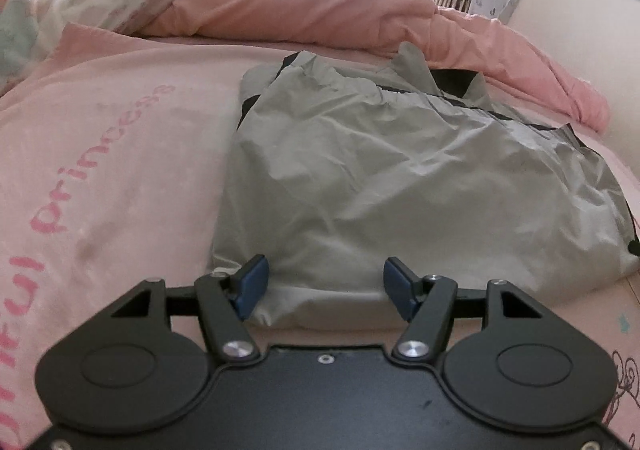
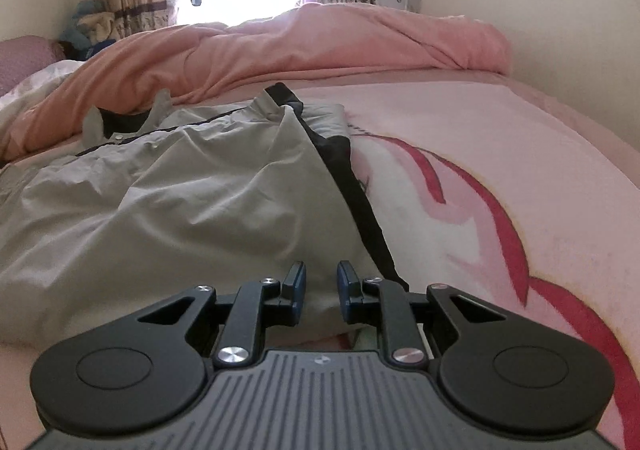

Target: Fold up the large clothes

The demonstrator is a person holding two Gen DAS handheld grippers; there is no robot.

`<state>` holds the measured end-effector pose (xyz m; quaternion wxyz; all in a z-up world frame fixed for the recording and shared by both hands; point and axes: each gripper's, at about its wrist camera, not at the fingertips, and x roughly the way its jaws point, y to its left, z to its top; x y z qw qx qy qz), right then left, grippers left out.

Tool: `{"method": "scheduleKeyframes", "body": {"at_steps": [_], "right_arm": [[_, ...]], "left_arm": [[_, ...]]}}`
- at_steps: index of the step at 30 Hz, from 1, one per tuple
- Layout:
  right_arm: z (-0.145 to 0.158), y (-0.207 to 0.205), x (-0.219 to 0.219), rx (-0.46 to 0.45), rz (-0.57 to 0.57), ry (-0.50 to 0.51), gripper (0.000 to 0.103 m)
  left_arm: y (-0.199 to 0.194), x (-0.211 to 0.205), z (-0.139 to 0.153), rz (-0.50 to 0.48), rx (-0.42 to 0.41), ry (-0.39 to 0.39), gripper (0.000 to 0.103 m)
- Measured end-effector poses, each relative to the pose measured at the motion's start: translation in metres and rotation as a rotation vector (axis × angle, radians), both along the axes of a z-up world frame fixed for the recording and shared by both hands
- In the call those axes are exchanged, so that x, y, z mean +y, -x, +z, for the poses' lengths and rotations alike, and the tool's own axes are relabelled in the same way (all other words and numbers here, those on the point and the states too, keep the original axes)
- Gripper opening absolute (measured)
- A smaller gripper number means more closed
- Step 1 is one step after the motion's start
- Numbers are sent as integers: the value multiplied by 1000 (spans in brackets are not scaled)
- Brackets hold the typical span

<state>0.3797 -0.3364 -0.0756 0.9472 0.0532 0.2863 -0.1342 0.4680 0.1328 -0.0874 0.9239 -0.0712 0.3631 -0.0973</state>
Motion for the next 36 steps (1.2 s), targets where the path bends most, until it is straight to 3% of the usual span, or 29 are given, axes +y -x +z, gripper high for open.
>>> {"method": "scheduleKeyframes", "body": {"at_steps": [7, 12, 15, 19, 22, 26, 28, 32, 36], "right_arm": [[15, 2, 17, -1, -29, -7, 23], [48, 12, 78, -118, 137, -28, 23], [57, 10, 119, -133, 258, -50, 23], [45, -6, 159, -90, 320, -38, 23], [24, -19, 168, -15, 321, -51, 23], [5, -19, 174, -9, 313, -10, 23], [-2, -18, 174, -17, 308, -12, 23], [-2, -13, 178, -32, 310, 0, 23], [-3, -13, 179, -39, 309, 5, 23]], "left_arm": [[-5, -2, 0, 5, 7, 0, 66], [-5, -4, 1, 14, 9, -4, 68], [-1, -4, 2, 16, 6, -8, 68], [4, 6, 3, 23, 3, 19, 68], [7, 14, 3, 39, 10, 34, 68], [13, 21, 6, 79, 26, 51, 68], [19, 27, 9, 139, 50, 95, 68], [40, 31, 9, 183, 65, 296, 68], [44, 16, 0, 188, 83, 367, 69]]}}
